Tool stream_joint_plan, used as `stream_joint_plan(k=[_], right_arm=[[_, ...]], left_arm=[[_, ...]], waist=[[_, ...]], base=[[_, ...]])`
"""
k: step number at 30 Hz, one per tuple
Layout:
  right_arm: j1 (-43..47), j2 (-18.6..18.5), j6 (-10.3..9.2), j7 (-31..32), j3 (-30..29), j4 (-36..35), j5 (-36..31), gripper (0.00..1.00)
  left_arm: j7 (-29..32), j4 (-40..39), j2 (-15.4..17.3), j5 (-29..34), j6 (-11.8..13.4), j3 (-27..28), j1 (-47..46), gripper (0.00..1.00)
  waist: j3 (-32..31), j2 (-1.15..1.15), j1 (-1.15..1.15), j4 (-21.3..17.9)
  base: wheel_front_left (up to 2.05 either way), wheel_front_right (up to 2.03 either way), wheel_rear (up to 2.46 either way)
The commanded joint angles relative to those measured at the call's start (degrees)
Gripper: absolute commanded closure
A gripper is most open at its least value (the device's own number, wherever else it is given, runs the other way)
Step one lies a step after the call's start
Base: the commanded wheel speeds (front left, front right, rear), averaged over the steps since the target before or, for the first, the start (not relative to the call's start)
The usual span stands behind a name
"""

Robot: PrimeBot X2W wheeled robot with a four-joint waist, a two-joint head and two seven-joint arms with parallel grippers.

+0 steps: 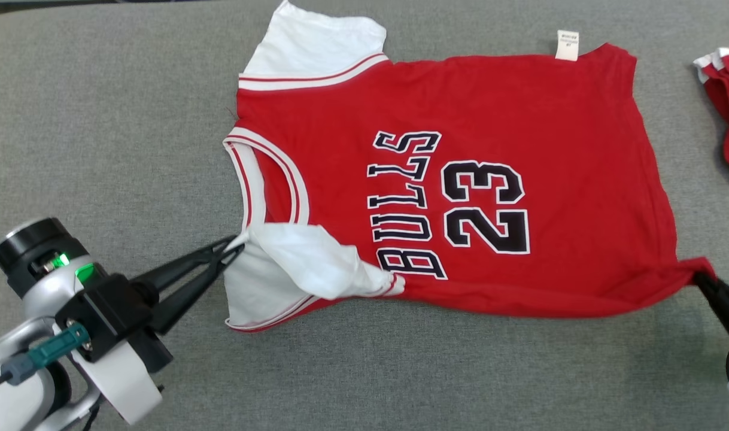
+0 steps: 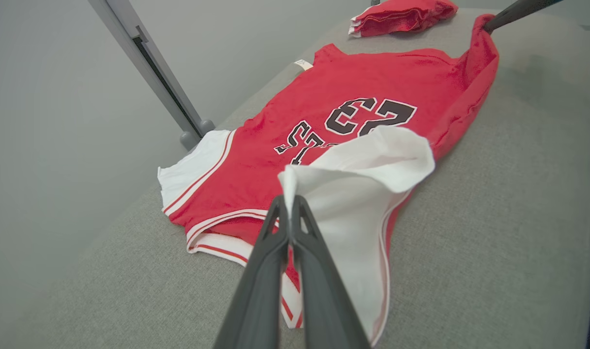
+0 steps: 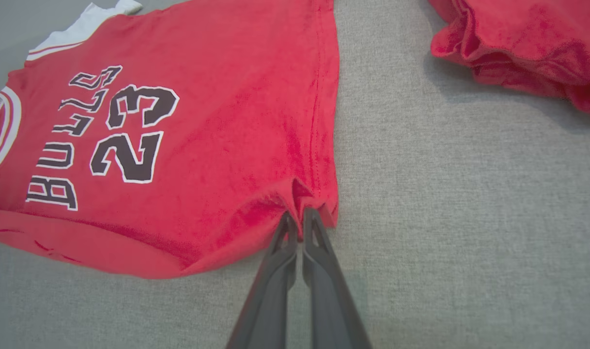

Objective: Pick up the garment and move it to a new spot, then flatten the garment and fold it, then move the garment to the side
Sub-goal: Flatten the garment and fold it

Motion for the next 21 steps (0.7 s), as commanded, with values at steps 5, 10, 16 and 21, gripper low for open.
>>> stream_joint_plan(k=[5, 10, 16, 21], right_arm=[[-5.4, -0.6, -0.10, -0.8, -0.4, 1.9, 0.7, 1.00], [-9.9, -1.3, -0.10, -2.7, 0.7, 5.1, 0.5, 1.00], [-15.6, -2.4, -0.10, -5.5, 4.7, 8.4, -0.4, 1.00], [-18.9, -2.8, -0.10, -9.5, 7.1, 11.4, -0.1, 1.00]], left_arm=[[-1.1, 3.1, -0.2, 1.3, -1.0, 0.0, -4.8, 1.00], [-2.1, 6.4, -0.9, 4.2, -1.5, -1.4, -8.7, 1.00], [-4.0, 9.7, -2.1, 6.3, -1.9, -3.7, -13.4, 1.00], [-5.9, 12.8, -2.6, 9.3, -1.9, -5.0, -16.3, 1.00]], waist=[[2.5, 0.00, 0.00, 0.9], [4.2, 0.00, 0.00, 1.2], [6.4, 0.00, 0.00, 1.0], [7.5, 0.00, 0.00, 0.8]], base=[[0.00, 0.00, 0.00], [0.00, 0.00, 0.00], [0.00, 0.00, 0.00], [0.00, 0.00, 0.00]])
